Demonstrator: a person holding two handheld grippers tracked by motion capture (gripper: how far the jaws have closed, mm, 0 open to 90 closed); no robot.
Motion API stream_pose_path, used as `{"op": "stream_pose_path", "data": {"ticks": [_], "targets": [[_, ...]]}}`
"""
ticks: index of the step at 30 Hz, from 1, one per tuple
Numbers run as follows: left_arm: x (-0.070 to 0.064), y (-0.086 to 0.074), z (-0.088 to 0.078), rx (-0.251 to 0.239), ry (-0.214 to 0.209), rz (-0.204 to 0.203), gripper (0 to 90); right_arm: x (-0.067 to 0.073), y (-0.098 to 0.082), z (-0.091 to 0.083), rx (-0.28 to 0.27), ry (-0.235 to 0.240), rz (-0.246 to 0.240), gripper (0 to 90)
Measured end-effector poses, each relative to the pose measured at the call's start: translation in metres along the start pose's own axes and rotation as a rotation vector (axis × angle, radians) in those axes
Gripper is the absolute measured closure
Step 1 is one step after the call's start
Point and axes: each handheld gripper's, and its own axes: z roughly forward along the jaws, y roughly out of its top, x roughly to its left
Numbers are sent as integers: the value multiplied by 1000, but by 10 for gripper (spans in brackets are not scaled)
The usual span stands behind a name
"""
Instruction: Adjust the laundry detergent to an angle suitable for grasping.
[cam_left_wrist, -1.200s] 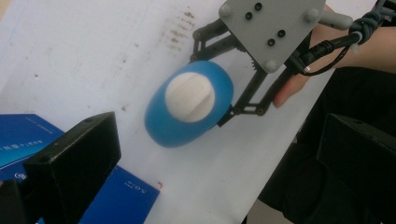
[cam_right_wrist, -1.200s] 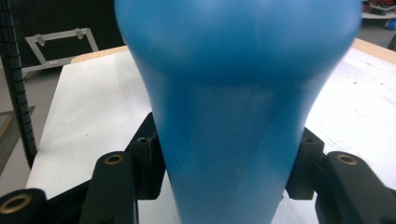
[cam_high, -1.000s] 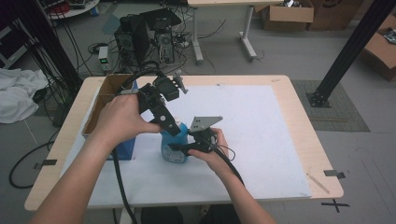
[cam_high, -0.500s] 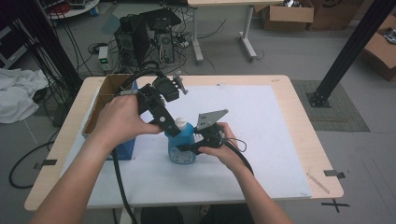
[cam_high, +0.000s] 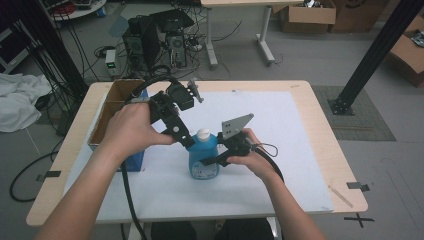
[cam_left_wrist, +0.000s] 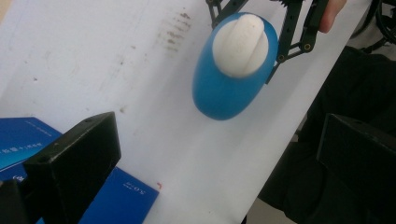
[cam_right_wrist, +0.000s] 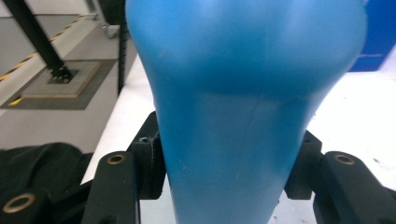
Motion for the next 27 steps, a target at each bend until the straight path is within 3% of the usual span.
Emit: {"op": "stream_pose_path", "data": {"ticks": [11,19,21,27], "targets": [[-1,1,2,10,-2,0,1,-2,-4,6,32,54,-37,448],[-1,3,3,15,-3,3,1,-3,-10,0,2,55,7,424],[-2,3,4,15,-2,4,1,-2,-11,-2,-6,47,20,338],[-5,5,4,15,-6,8,1,3,-10,-7,23,24,21,262]]}}
